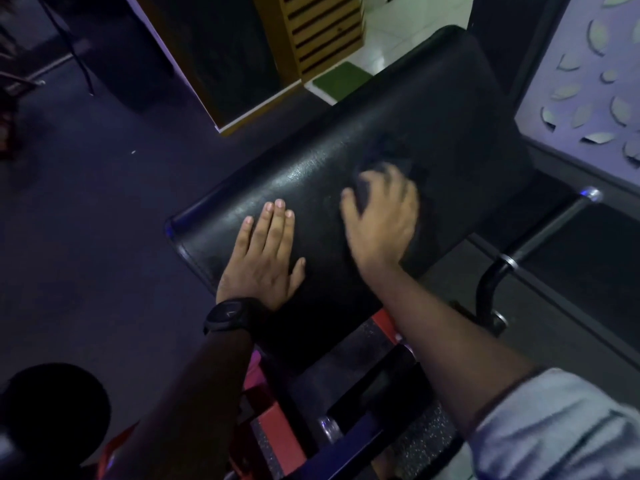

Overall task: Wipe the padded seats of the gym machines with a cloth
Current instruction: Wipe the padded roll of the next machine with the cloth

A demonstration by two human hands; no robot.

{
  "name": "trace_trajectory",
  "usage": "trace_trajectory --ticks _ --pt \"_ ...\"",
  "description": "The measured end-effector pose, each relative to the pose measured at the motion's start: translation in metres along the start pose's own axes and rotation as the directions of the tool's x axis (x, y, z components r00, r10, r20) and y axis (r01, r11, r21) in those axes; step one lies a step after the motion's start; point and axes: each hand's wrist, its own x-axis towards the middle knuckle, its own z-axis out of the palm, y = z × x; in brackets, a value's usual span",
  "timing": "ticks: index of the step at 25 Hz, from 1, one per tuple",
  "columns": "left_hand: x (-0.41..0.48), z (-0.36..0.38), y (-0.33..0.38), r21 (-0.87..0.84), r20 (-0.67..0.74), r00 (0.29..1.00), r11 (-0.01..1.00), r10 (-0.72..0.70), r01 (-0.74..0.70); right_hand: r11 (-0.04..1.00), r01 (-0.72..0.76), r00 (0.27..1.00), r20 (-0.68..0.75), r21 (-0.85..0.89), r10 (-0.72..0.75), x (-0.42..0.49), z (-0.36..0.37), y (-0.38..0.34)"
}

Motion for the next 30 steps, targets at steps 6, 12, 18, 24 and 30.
trace_trajectory --ticks 6,12,18,24,30 --pt "0.001 0.001 0.0 -0.026 -0.015 1.0 1.0 -0.011 0.01 0.97 0.232 0.969 0.068 0.076 -0.237 0.032 -0.001 -0.007" --pt "0.001 0.003 -0.001 -0.042 -0.037 0.999 0.999 -0.014 0.013 0.67 0.742 0.658 0.215 -0.019 -0.722 0.054 0.002 -0.004" --pt "0.001 0.004 -0.002 -0.048 -0.043 0.999 0.999 -0.01 0.008 0.606 0.793 0.604 0.2 -0.057 -0.772 0.038 0.013 -0.035" --pt "0.001 0.003 -0.002 -0.031 -0.037 0.999 0.999 -0.011 0.01 0.822 0.547 0.836 0.158 -0.159 -0.525 0.057 0.021 -0.062" --pt "0.0 0.001 -0.002 -0.042 -0.022 1.0 0.999 -0.02 0.019 0.875 0.479 0.868 0.187 -0.071 -0.46 0.093 0.006 -0.049"
